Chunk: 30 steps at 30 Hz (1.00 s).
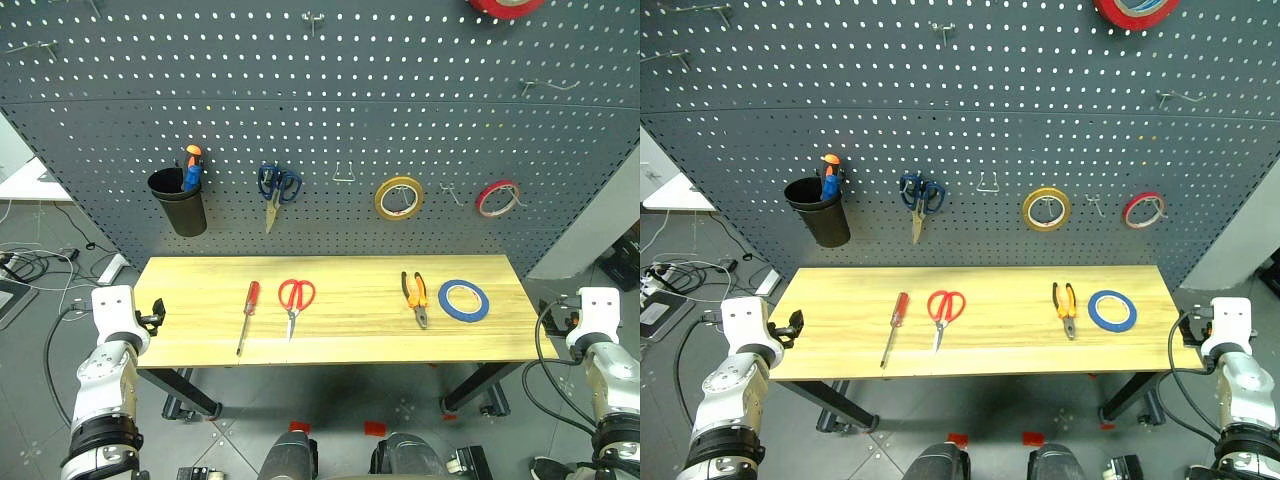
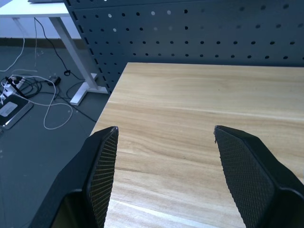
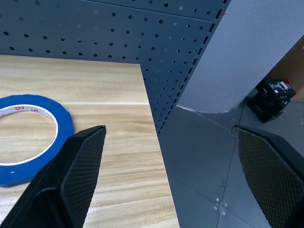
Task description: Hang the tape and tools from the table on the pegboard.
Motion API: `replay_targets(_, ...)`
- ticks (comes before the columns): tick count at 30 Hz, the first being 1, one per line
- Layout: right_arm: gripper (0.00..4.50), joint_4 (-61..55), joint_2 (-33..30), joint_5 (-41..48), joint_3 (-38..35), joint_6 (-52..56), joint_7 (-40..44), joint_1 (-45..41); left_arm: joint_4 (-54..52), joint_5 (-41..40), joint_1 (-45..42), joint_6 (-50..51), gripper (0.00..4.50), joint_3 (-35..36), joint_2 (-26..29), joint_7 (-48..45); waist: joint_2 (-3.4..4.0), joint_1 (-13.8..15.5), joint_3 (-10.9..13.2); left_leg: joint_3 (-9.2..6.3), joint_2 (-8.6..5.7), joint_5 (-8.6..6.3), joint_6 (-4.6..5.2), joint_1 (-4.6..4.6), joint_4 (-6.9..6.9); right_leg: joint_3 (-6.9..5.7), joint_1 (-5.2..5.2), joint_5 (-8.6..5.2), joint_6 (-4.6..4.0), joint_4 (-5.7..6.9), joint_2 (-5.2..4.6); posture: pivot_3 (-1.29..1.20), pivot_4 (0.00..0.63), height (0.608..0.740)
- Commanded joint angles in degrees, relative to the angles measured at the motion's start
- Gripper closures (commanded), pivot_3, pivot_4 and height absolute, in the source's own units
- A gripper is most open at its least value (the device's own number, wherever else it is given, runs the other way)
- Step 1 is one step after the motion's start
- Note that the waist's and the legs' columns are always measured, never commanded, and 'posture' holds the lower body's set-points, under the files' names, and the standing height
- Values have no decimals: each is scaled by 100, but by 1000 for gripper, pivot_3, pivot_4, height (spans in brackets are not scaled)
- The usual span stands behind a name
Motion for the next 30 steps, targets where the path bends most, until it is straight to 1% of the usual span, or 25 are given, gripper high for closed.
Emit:
replay_targets(1, 0, -85, -84, 57, -85, -151, -43, -139, -72, 106, -9, -257, 1106, -90, 163, -73, 0, 2, 0, 0, 0, 0, 0, 0, 0, 0, 0, 0, 0, 0, 0, 20, 34, 740)
replay_targets(9, 0, -171, -45, 16, 3, -145, -7, -158, -39, 245, 47, -260, 1106, -64, 160, 216, 1, 2, -1, 1, 0, 0, 0, 1, 0, 2, 0, 0, 0, 0, 0, 20, 33, 740)
replay_targets(13, 0, -216, -28, 12, 37, -136, 19, -150, -34, 39, 44, -45, 1106, 97, 99, 278, 1, 3, -1, 1, 0, 0, 0, 1, 0, 3, 0, 0, 0, 1, 0, 23, 35, 740)
replay_targets(16, 0, -309, -4, 43, 89, -85, 102, -129, -61, 10, 65, -163, 1106, 167, 79, 377, 1, 3, -1, 1, 0, 0, 0, 2, 0, 3, 0, 0, 0, 1, 0, 24, 38, 740)
replay_targets(18, 0, -552, 16, 29, 216, -53, 271, -24, -104, 1, 109, -91, 1106, 178, 76, 436, 1, 0, 0, 1, 0, 0, 0, 2, 0, 4, 0, 0, 0, 1, 0, 24, 49, 740)
replay_targets(20, 0, -879, 77, 61, 361, 43, 484, 122, -62, 172, 175, -163, 1106, 123, 71, 728, 1, -1, 0, 2, 1, 0, 0, 4, -1, 5, 0, 0, 0, 2, 0, 24, 55, 740)
replay_targets(23, 0, -1407, 192, 89, 628, 453, 765, 344, -50, 192, 234, 364, 1106, 111, -16, 1069, 0, 4, 0, 1, 4, 0, 0, 9, -8, 4, 2, 0, 0, 1, 0, 26, 67, 740)
replay_targets(26, 0, -1876, 298, 145, 718, 773, 821, 500, -281, -142, 390, 510, 1106, 197, -124, 765, 4, 9, 5, 3, 4, 0, 0, 10, -11, 4, 3, 0, 1, 0, -1, 28, 85, 740)
replay_targets(30, 0, -2513, 352, 205, 766, 1169, 842, 572, -1073, -712, 618, 551, 1106, 283, -424, 219, 0, 13, 60, 4, 4, 0, -1, 8, -11, 6, 1, 0, 1, -3, -4, 28, 124, 740)
